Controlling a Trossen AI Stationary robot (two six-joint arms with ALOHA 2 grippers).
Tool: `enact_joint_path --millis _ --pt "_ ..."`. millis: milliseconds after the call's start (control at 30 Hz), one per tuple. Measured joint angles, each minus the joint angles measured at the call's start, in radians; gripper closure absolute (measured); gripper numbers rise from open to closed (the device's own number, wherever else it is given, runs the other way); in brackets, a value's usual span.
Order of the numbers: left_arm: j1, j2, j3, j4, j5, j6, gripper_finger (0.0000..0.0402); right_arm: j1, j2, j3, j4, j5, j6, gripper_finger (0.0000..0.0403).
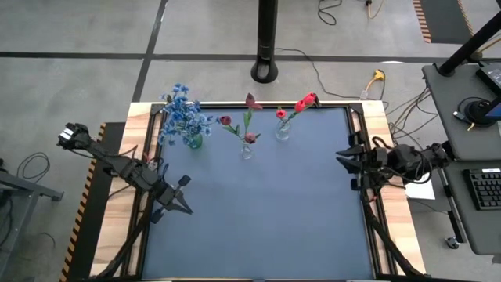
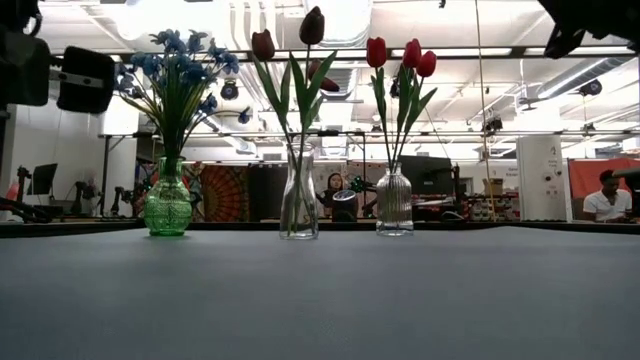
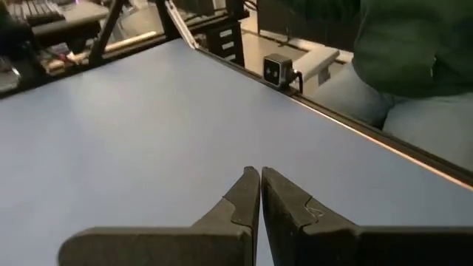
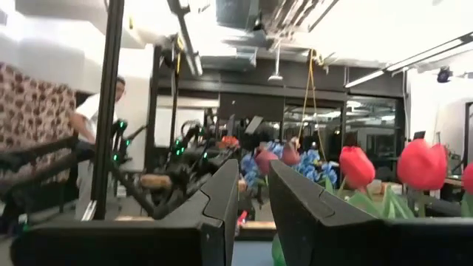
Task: Sort flowers into vase by color
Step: Return to Home Position
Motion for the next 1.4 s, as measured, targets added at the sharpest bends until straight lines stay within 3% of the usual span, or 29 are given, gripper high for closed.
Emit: enact_joint_path --millis 200,333,467,533,667,867,1400 --pt "0.0 -0.185 -0.065 -0.049 0.0 0.049 0.0402 0.0 -0.026 0.007 -0.018 -0.008 -0.04 0.0335" --pt "-0.002 -0.286 -0.131 0.005 0.007 0.04 0.0401 0.0 -0.025 -0.022 -0.02 -0.011 -0.032 0.0335" --pt "-0.005 -0.304 -0.132 0.007 0.037 0.068 0.0401 0.0 -0.021 -0.12 0.024 -0.076 -0.021 0.0335" --pt "-0.004 -0.299 -0.132 0.006 0.032 0.071 0.0401 -0.003 -0.014 -0.12 -0.061 -0.066 -0.024 0.0335" --pt "-0.003 -0.301 -0.131 0.006 0.029 0.06 0.0401 -0.006 -0.005 -0.12 -0.082 -0.02 -0.033 0.0335" --pt "-0.003 -0.295 -0.124 0.006 -0.029 0.034 0.0401 -0.006 -0.006 -0.12 -0.035 0.143 0.037 0.0335" --pt "-0.003 -0.293 -0.123 0.006 -0.029 0.033 0.0401 -0.006 -0.004 -0.12 -0.043 0.15 0.067 0.0335"
